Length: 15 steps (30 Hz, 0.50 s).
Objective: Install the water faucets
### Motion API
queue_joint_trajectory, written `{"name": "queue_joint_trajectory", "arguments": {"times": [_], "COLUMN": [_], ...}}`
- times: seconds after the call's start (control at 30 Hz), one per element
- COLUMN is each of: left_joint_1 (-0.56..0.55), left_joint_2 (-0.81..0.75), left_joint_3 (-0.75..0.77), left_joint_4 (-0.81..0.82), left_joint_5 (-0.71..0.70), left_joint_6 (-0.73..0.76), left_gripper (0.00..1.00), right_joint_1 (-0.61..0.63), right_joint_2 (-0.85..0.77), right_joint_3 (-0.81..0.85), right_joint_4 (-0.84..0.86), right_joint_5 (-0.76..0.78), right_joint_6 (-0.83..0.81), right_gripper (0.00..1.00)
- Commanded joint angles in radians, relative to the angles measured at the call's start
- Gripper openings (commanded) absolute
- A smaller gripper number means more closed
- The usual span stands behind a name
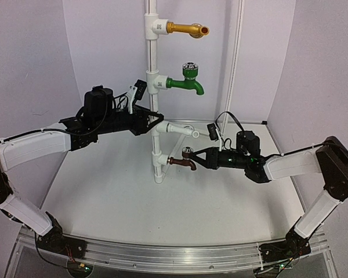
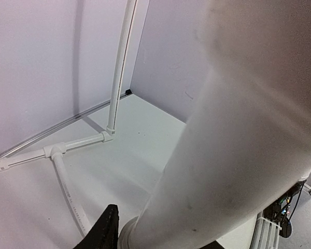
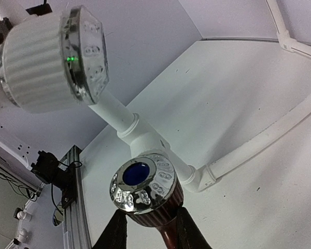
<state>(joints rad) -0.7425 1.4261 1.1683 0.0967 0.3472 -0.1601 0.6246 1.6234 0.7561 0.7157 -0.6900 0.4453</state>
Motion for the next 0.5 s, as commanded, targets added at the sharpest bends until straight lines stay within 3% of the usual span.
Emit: {"name": "queue_joint_trajectory", "arguments": {"times": [0.0, 0.37, 0.47], "left_joint_1": [-0.035, -0.035, -0.035], "left_joint_2": [-0.047, -0.041, -0.035], "left_joint_3": [0.002, 0.006, 0.009], "left_joint_4": [-0.022, -0.024, -0.021], "left_joint_5": [0.109, 0.102, 0.107], "left_joint_6": [-0.184, -0.185, -0.187], "left_gripper": [0.00, 0.00, 0.00], "right_joint_1": [-0.007, -0.007, -0.007], "right_joint_2": [0.001, -0.118, -0.109], "right_joint_3": [0.066, -0.022, -0.035], "right_joint_4": [0.035, 0.048, 0.046], "right_joint_5": [0.042, 0.045, 0.070], "right_joint_6": [0.099, -0.208, -0.339], "right_gripper": [0.31, 0.91, 0.98]}}
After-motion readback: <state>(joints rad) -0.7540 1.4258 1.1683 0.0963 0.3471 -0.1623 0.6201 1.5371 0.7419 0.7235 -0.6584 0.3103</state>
